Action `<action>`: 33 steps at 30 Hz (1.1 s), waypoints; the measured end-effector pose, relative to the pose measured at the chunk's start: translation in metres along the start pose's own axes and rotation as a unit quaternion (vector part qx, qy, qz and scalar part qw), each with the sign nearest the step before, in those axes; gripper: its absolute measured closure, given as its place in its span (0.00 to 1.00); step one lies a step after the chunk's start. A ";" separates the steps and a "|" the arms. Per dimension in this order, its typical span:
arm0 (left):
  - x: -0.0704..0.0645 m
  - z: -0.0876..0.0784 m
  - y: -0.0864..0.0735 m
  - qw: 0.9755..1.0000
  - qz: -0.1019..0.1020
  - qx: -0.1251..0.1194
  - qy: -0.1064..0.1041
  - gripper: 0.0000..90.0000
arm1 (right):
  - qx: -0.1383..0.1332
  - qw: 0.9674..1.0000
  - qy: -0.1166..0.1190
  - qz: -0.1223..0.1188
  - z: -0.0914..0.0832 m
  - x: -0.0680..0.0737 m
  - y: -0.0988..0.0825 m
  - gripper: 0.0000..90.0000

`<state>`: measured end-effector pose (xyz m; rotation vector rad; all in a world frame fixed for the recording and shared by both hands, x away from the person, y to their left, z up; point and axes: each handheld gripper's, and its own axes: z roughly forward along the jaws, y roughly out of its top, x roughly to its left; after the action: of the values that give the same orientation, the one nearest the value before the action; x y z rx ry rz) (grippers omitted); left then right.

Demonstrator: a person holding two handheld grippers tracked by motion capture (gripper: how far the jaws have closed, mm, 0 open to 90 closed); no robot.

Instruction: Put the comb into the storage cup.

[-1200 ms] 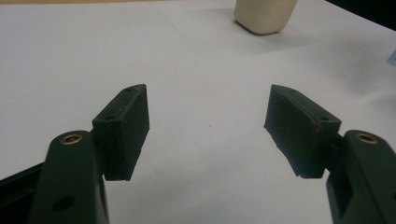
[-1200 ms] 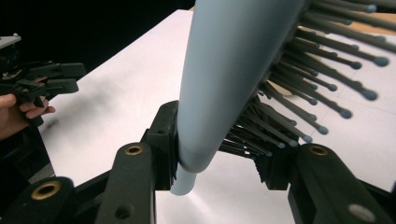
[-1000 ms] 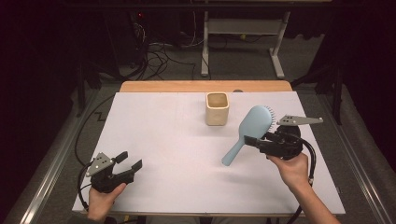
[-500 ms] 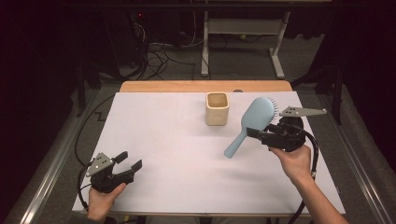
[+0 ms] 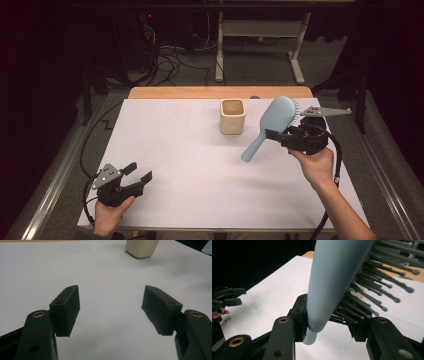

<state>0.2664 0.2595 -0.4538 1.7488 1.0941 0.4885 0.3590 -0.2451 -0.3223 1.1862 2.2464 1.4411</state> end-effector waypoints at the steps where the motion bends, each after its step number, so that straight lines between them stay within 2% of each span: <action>1: 0.000 0.000 0.000 1.000 0.000 0.000 0.000 0.35 | 0.000 1.000 -0.001 0.000 0.000 0.000 0.001 0.64; 23: 0.000 0.000 0.000 1.000 -0.003 -0.002 -0.003 0.35 | -0.008 1.000 -0.007 0.000 0.004 -0.003 0.018 0.64; 33: 0.000 0.000 0.000 1.000 -0.002 -0.001 -0.002 0.35 | -0.006 1.000 -0.017 -0.001 0.006 -0.007 0.028 0.64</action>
<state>0.2664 0.2596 -0.4536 1.7443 1.0933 0.4824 0.3806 -0.2407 -0.3035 1.1952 2.2125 1.4218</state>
